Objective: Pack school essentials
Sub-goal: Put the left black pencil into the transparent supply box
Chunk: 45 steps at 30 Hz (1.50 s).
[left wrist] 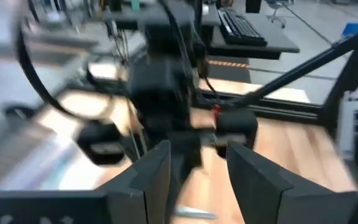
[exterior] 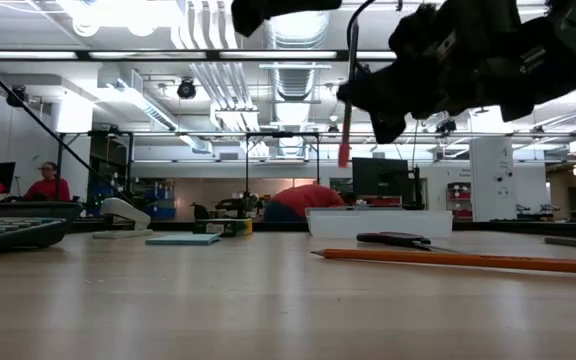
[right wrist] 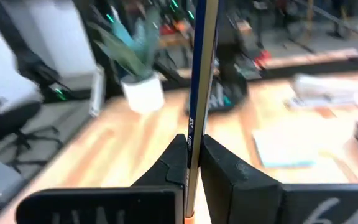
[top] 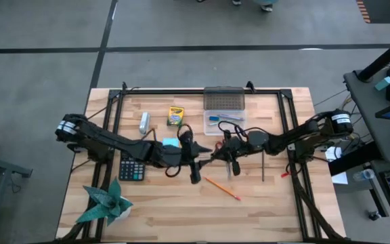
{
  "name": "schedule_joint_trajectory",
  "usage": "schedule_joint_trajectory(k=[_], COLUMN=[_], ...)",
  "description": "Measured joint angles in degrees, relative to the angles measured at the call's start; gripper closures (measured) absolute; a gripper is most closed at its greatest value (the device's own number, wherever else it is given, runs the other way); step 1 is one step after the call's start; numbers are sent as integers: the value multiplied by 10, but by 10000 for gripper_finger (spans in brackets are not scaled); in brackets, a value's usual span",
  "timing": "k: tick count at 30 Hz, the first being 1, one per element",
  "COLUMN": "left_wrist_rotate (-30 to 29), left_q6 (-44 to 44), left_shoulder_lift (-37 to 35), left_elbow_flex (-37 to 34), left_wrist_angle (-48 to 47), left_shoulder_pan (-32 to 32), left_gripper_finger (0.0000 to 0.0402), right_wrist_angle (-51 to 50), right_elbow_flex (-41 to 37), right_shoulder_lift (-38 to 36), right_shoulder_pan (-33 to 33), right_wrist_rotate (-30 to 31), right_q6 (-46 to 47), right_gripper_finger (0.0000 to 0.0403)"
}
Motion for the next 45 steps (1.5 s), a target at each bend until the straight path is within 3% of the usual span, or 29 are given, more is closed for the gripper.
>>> schedule_joint_trajectory(k=[7, 12, 22, 26, 30, 45], left_wrist_rotate=[-2, -3, 0, 0, -2, -35], left_q6=[213, 315, 441, 479, 495, 497], left_shoulder_lift=[-53, -63, -73, -79, -93, -189], left_elbow_flex=[-5, -15, -167, -219, -258, -348], left_wrist_angle=[14, 69, 415, 545, 603, 614], left_shoulder_pan=[35, 50, 54, 59, 61, 71], left_gripper_finger=[261, 261, 261, 261, 261, 261], right_wrist_angle=[-304, -542, -871, -937, -971, -1017], right_elbow_flex=[44, 129, 303, 352, 395, 476], right_shoulder_lift=[-93, -150, -151, -124, -80, 109], right_shoulder_pan=[-16, -19, -67, -105, -145, -252], right_wrist_rotate=[95, 181, 213, 213, 212, 212], right_q6=[-34, -63, -126, -153, -196, -360], right_gripper_finger=[384, 385, 385, 385, 385, 385])
